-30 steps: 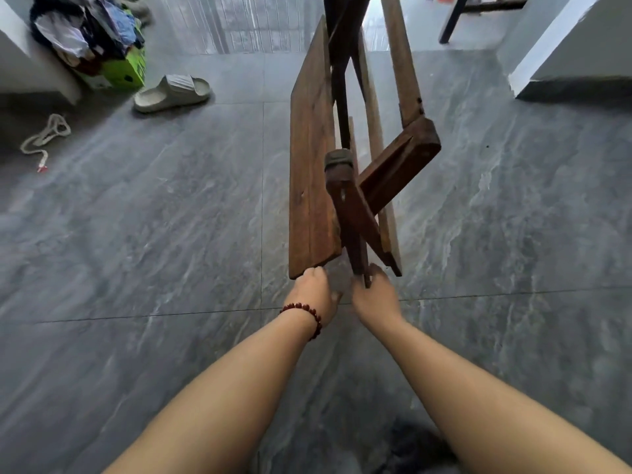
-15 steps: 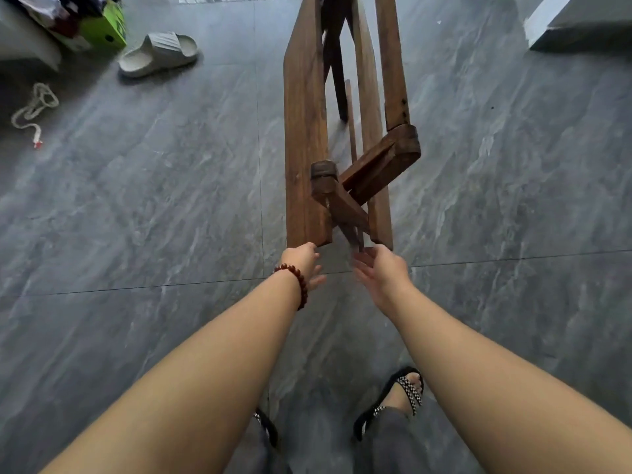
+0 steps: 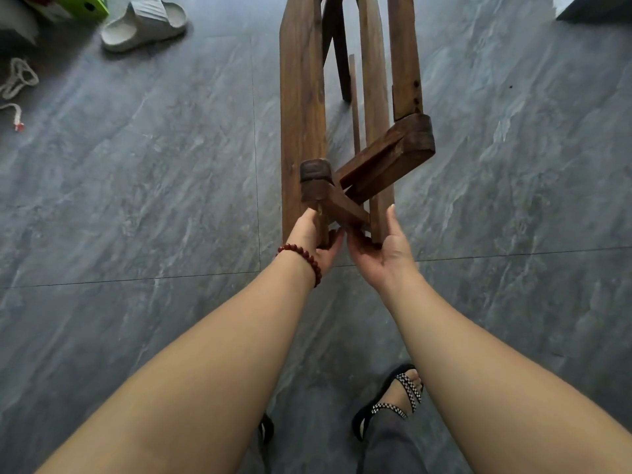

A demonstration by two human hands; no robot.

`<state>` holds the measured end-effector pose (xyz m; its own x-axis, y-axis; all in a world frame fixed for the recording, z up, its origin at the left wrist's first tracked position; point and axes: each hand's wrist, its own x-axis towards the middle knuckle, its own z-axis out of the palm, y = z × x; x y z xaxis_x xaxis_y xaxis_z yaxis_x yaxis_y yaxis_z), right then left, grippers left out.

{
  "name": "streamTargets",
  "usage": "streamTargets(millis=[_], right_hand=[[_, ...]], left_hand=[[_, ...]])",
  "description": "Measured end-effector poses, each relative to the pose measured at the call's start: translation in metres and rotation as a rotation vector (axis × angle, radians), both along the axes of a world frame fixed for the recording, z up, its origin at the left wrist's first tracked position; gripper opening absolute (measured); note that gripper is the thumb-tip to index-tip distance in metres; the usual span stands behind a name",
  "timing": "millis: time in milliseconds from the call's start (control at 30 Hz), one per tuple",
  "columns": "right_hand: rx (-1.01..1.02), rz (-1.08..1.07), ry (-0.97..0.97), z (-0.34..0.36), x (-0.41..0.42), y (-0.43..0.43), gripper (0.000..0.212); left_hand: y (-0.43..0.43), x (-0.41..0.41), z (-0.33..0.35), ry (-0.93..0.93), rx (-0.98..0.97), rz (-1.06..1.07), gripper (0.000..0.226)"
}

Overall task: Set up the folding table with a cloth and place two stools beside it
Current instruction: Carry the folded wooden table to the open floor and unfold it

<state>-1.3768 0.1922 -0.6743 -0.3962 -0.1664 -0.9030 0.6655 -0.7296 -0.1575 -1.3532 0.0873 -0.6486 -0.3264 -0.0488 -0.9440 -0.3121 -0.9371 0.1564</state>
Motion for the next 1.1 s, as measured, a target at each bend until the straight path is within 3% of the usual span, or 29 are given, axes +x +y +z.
streamTargets(millis=[200,400,800,933,1100], right_hand=[[0.006,0.017,-0.038,0.004,-0.011,-0.005,0.048],[0.005,0.057,-0.107,0.010,-0.020,-0.002,0.044],[0.027,-0.072,-0.104,0.016,-0.015,-0.011,0.042],[0.069,-0.091,-0.099,0.031,-0.014,-0.006,0.030],[0.069,-0.096,-0.105,0.043,-0.005,-0.011,0.036]], left_hand=[[-0.002,-0.001,0.000,-0.020,0.083,0.147,0.043],[-0.007,0.002,-0.003,-0.123,0.136,0.164,0.040],[-0.021,0.013,0.005,-0.140,0.025,0.212,0.021],[-0.020,0.015,0.011,-0.150,-0.001,0.214,0.020],[-0.018,0.019,0.023,-0.119,-0.019,0.241,0.024]])
